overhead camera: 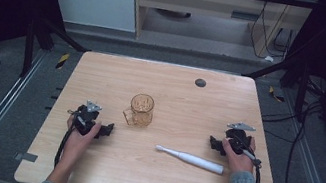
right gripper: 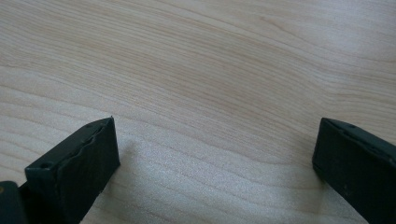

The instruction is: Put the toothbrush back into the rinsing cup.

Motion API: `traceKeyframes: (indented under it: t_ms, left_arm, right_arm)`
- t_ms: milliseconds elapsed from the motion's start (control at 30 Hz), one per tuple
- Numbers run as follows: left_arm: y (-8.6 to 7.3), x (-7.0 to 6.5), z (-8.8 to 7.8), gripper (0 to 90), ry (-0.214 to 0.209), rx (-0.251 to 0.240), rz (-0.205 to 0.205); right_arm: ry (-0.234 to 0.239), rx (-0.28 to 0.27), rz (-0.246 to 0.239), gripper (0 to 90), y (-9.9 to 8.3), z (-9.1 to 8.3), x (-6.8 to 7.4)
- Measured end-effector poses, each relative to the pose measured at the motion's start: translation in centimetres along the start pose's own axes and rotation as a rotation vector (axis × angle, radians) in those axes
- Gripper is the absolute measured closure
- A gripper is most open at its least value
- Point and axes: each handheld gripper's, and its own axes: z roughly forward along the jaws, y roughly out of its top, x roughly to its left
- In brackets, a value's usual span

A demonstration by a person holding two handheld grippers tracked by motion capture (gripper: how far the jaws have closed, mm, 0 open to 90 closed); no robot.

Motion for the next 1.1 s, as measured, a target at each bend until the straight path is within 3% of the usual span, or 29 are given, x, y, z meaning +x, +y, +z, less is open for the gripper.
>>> traceKeyframes:
  t_ms: [133,233,367,467,567,733,767,933,1100]
  left_arm:
    - [0.0,0.0,0.0,0.0,0.0,0.0,0.0]
    - [-0.1,0.1,-0.1,0.0,-0.006,0.001,0.004]
    - [-0.1,0.2,-0.1,0.0,-0.009,0.003,0.006]
    - [-0.1,0.3,-0.1,0.0,-0.013,0.003,0.009]
    - [-0.1,0.4,-0.1,0.0,-0.018,0.002,0.012]
    - [-0.1,0.4,-0.1,0.0,-0.019,0.003,0.017]
    - [-0.1,0.5,-0.1,0.0,-0.021,0.004,0.019]
    - [0.1,0.9,0.1,0.0,-0.037,0.002,0.032]
    - [0.2,1.0,0.2,0.0,-0.036,0.002,0.033]
  right_arm:
    - [0.006,0.0,0.001,1.0,0.0,0.0,-0.1]
    - [-0.001,-0.016,0.004,9.3,0.0,-0.1,-0.3]
    - [0.008,-0.074,0.031,9.9,0.4,-0.9,-0.4]
    - [0.007,-0.107,0.001,10.2,0.8,-2.2,0.0]
    - [0.041,-0.129,-0.011,10.9,1.2,-3.3,0.5]
    - [0.067,-0.1,-0.073,19.5,1.7,-4.1,1.3]
    - [0.097,-0.082,-0.107,20.2,2.0,-4.3,1.7]
    - [0.141,-0.045,-0.169,19.5,2.3,-4.9,2.8]
    - [0.168,-0.011,-0.199,16.7,2.4,-5.4,3.8]
